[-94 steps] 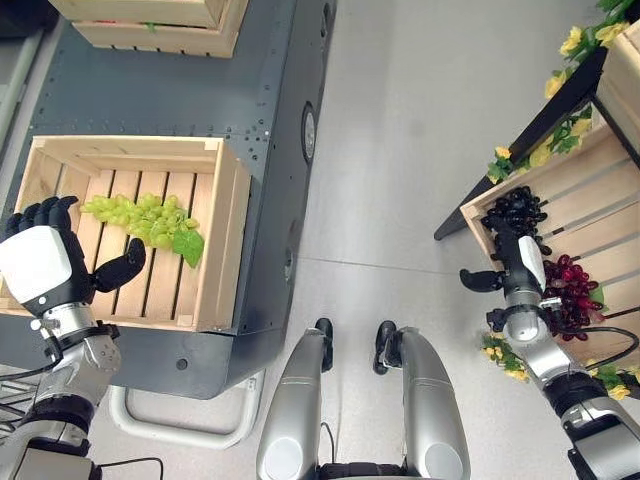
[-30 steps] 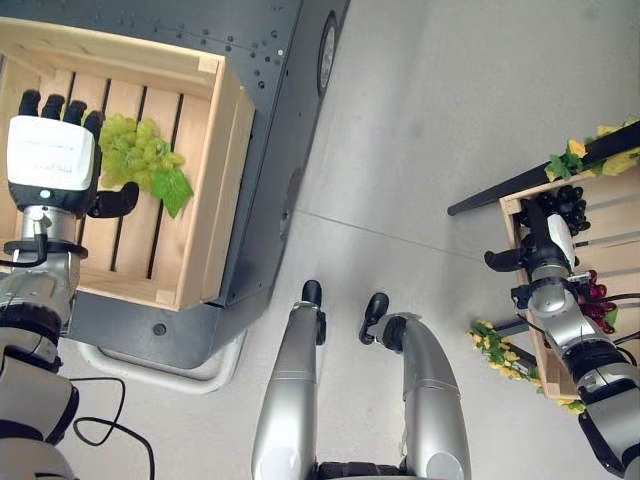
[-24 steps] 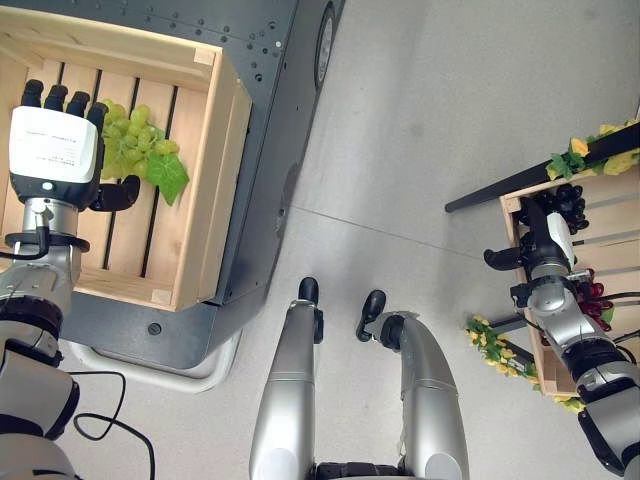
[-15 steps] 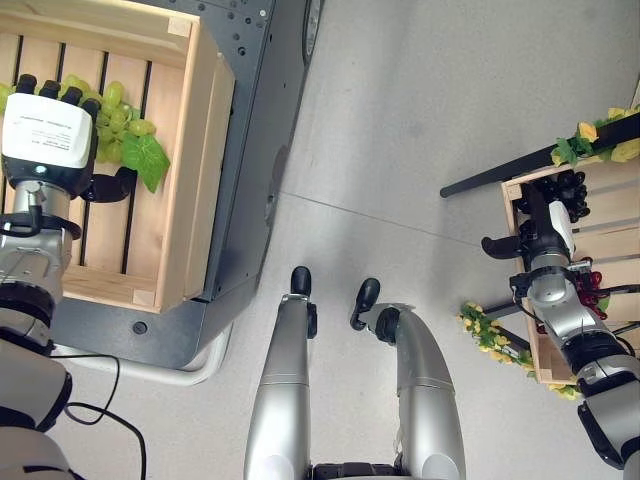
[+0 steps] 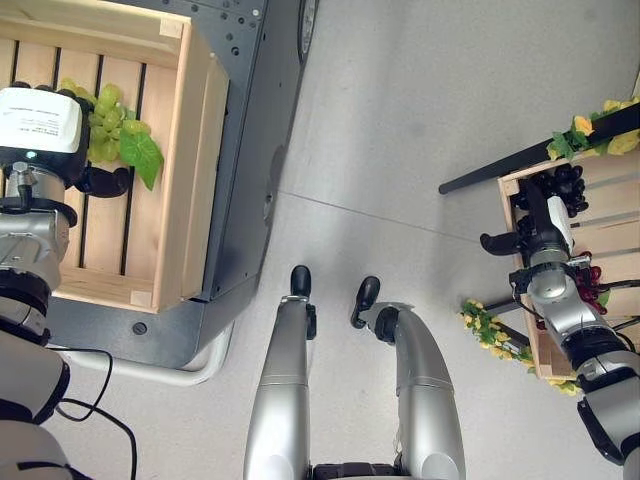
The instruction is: Pick up the fruits from the basket on one side to the basket on the other side
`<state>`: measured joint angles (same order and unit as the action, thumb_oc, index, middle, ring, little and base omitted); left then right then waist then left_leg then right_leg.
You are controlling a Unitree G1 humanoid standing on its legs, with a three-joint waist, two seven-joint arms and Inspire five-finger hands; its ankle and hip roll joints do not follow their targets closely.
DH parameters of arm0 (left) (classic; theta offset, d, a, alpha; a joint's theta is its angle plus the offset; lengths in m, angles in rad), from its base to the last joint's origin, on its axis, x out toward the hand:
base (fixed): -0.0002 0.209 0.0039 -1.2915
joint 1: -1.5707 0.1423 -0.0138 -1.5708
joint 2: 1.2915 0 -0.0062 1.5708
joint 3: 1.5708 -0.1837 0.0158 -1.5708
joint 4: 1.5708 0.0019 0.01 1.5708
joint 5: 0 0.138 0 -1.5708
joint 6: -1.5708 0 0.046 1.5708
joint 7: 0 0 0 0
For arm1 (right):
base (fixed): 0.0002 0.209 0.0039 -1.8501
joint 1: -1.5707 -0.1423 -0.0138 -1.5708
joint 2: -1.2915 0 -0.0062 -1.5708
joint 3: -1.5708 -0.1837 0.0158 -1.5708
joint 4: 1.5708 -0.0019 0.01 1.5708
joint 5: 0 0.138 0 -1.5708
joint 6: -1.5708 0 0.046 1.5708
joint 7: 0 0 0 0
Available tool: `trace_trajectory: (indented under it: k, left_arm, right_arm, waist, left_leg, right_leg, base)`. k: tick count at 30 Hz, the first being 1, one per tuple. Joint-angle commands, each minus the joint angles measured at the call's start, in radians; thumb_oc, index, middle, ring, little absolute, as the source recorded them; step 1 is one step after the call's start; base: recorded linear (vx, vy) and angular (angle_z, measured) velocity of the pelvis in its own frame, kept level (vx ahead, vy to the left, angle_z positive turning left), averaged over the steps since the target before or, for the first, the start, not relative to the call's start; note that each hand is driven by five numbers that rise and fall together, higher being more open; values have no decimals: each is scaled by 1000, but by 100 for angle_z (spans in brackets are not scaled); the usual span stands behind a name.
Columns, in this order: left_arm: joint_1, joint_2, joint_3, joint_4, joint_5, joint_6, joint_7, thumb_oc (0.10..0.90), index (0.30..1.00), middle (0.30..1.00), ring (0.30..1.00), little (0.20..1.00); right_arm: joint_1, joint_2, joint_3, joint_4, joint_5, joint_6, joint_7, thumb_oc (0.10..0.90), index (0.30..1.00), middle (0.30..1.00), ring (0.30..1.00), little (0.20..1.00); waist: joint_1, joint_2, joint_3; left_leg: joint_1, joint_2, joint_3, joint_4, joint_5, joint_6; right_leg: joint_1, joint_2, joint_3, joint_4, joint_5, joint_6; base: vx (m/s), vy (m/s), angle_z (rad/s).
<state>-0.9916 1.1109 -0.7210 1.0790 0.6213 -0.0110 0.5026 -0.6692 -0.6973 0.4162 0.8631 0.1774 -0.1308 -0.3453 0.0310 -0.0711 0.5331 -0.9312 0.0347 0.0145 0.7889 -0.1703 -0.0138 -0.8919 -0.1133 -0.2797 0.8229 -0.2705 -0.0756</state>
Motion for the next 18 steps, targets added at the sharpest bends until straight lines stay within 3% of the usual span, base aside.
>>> trace_trajectory:
  k: [1,8,18]
  left_arm:
    - [-15,47,18,65,-31,75,-35,400,300,300,300,300]
    - [-6,36,17,73,-15,56,-27,400,300,300,300,300]
    - [4,45,39,50,-21,12,16,400,300,300,300,300]
  right_arm:
    - [-22,-33,35,-34,60,-69,51,800,900,900,900,900]
    - [-2,-30,34,-29,75,-72,57,800,900,900,900,900]
    - [-4,-28,17,-51,81,-84,46,800,900,900,900,900]
  waist:
    - [26,52,-13]
    - [27,48,-13]
    - [27,51,-13]
  left_leg:
    - [75,-49,83,-118,-15,69]
    - [100,-51,77,-110,-37,64]
    - [89,-51,78,-108,-22,68]
  right_leg:
    - [59,18,9,-104,80,41]
    - [79,21,15,-86,59,50]
    - [70,20,11,-82,65,38]
  base:
    - [0,0,0]
    - [0,0,0]
    - [-8,-4,1]
